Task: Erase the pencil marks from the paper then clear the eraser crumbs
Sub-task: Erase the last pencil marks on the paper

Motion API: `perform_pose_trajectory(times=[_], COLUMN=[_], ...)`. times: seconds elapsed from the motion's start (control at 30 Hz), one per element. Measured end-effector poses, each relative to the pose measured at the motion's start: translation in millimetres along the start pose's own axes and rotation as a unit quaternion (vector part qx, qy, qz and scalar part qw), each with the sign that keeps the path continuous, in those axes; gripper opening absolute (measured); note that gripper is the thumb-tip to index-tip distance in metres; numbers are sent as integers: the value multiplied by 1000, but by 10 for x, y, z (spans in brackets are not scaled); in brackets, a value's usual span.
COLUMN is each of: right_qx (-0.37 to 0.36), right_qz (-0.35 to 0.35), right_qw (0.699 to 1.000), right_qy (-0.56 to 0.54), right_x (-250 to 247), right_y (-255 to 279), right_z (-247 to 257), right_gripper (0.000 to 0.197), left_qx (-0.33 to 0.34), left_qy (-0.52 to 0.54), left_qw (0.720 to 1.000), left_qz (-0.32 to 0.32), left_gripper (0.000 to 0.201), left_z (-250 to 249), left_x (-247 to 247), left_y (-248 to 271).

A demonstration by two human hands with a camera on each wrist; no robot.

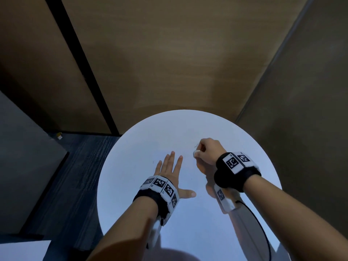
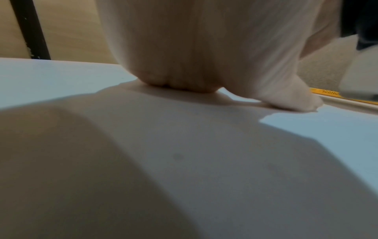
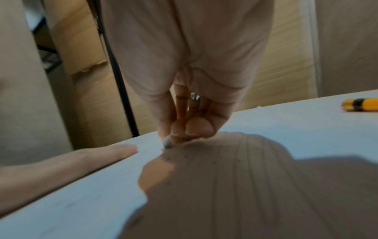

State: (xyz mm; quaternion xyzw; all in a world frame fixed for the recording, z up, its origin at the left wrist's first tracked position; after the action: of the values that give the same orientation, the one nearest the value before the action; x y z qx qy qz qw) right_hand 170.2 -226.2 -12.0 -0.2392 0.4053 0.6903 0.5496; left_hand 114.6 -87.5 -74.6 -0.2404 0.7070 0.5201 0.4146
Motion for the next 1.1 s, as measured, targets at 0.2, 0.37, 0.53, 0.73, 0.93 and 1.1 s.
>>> perform_pose_trajectory(times=[0.2, 0.37, 0.53, 0.73, 0.93, 1.1], right_qx=[-46, -5, -11, -36, 10, -5], right_qz=[147, 95, 9, 140, 37, 14], right_qw=[986, 995, 1000, 989, 999, 1000], right_qy=[62, 33, 13, 32, -4, -1], right_x=[184, 31, 3, 157, -44, 13], right_y=[353, 116, 21, 338, 20, 96], right_z=[-43, -76, -52, -125, -84, -52], right_gripper=[19, 13, 12, 14, 26, 23], left_qx=[8, 17, 16, 13, 13, 15], left_qy=[11, 6, 6, 6, 1, 4], left_qw=[1000, 1000, 1000, 1000, 1000, 1000], left_qz=[4, 8, 4, 9, 6, 4], left_gripper=[113, 107, 108, 108, 108, 108], left_z=[11, -1, 4, 7, 5, 8], left_x=[20, 9, 12, 19, 10, 11], left_y=[-28, -16, -16, -31, -20, -27])
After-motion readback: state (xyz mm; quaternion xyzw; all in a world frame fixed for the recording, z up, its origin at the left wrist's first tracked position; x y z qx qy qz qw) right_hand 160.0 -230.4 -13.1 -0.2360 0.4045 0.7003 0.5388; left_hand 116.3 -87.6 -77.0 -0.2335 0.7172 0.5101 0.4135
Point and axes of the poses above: each hand's wrist, its own y-axis away from the middle knuckle, its own x-axis out of the palm, z = x × y, the point moved 5 cm from there along -y, towards the middle knuckle, and after that the axes turned 5 degrees about -y, right-handed, at the moved point
